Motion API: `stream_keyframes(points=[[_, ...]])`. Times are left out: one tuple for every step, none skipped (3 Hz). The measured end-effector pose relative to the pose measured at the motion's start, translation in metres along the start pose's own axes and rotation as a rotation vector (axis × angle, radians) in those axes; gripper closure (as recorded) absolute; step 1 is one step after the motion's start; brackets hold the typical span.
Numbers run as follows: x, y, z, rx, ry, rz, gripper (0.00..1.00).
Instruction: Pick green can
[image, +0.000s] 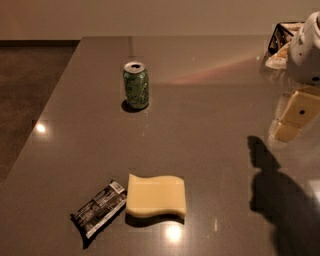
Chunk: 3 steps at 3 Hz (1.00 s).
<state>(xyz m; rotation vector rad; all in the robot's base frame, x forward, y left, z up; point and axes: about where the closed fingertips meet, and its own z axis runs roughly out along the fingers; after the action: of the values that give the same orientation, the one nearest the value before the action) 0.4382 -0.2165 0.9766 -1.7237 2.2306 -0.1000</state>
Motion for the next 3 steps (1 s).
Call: stream_keyframes(points=[[0.000, 0.000, 0.000, 0.000, 0.000, 0.000, 0.00], [-0.015, -0.015, 0.000, -0.006, -0.058, 0.037, 0.00], [-0.057, -0.048, 0.008, -0.016, -0.188, 0.056, 0.00]])
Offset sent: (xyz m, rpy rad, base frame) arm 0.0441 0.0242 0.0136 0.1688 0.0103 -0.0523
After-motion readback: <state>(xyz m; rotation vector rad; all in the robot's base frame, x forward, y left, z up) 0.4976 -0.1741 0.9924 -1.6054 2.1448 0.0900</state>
